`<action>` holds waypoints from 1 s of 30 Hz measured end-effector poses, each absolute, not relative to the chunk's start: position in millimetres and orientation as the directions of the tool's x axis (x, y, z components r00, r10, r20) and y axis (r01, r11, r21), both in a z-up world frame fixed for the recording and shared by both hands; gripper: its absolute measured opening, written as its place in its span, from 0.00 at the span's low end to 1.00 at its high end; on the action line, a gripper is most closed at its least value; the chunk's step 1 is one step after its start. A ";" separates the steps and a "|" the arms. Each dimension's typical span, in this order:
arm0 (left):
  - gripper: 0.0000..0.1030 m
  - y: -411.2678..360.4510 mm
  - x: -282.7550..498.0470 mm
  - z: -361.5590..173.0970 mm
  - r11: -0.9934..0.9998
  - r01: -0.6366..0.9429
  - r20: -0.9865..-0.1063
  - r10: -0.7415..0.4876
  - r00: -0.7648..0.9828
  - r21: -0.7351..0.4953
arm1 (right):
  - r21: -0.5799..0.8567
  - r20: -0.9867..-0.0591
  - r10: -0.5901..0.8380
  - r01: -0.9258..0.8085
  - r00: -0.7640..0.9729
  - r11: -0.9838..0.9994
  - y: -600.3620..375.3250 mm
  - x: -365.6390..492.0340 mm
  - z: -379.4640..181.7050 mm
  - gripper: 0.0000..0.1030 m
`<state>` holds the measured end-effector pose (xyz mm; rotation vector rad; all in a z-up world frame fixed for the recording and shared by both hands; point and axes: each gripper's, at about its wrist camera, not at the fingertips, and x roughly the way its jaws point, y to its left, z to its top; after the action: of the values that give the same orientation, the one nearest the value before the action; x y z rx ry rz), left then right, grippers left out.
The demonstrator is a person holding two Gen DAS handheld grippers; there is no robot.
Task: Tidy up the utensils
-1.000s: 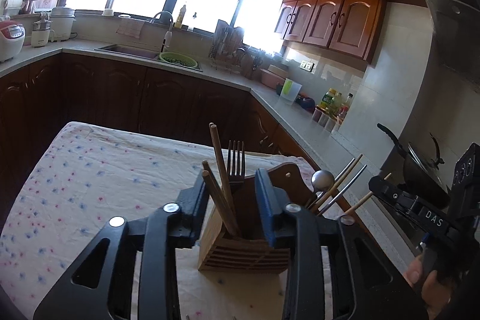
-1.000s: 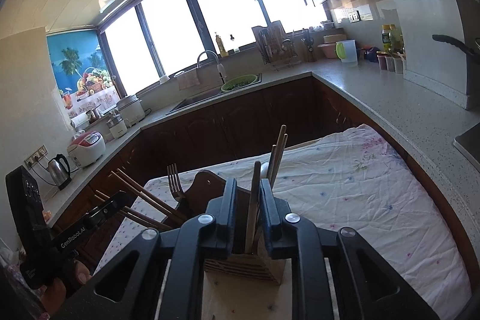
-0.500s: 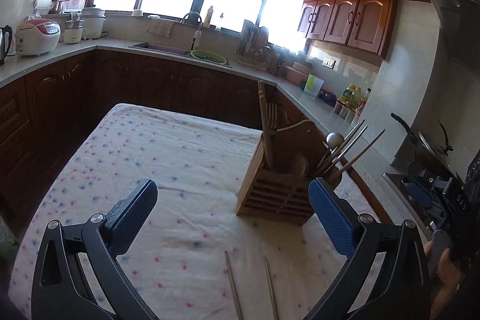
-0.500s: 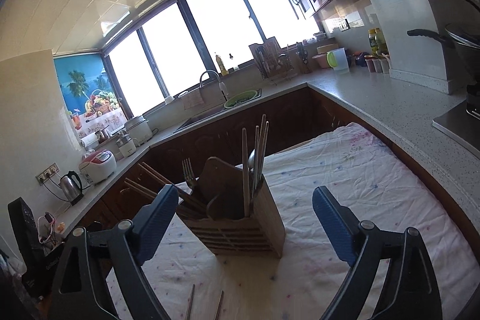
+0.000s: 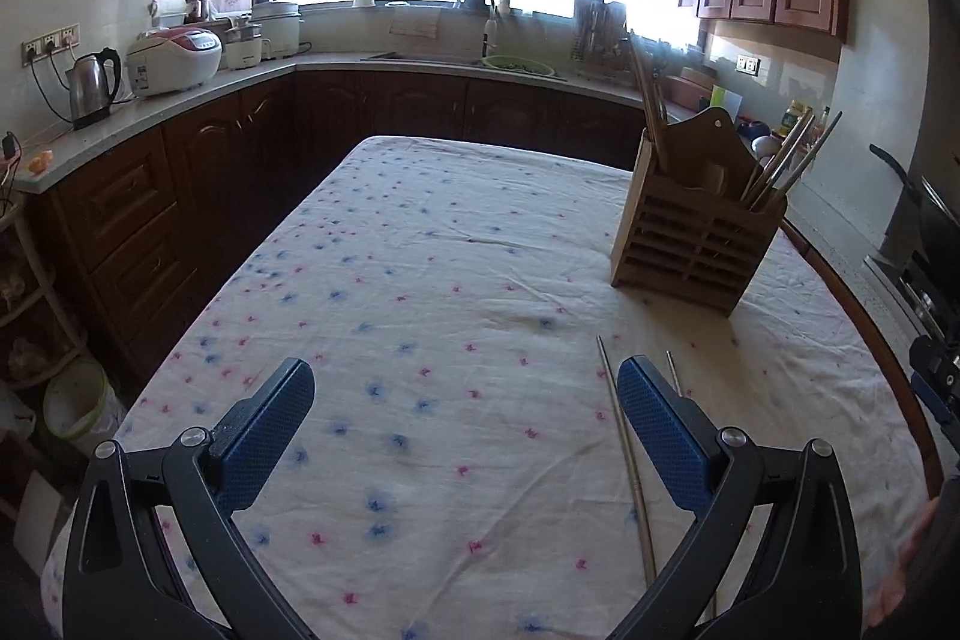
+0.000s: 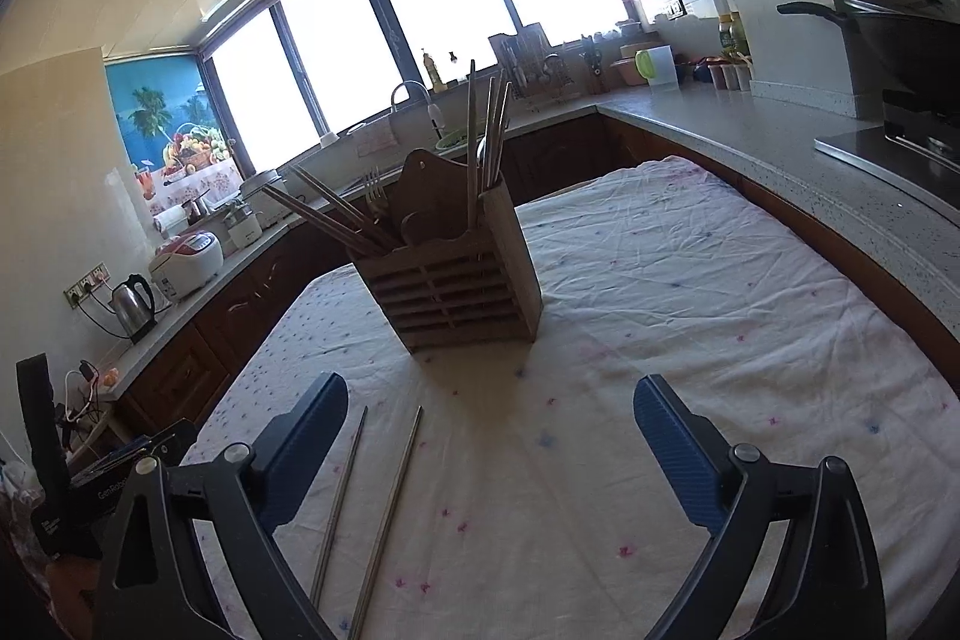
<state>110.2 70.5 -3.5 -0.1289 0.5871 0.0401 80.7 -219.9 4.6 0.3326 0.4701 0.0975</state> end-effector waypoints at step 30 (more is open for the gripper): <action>1.00 4.2 30.3 -10.8 0.995 0.008 -0.407 0.031 0.913 0.095 | 0.020 -0.253 0.008 -0.003 0.967 1.000 -176.2 -17.7 0.5 1.00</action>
<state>30.3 4.2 -10.8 0.0954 0.4201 0.0118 -17.7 -176.2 0.5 0.0197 0.2563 0.0057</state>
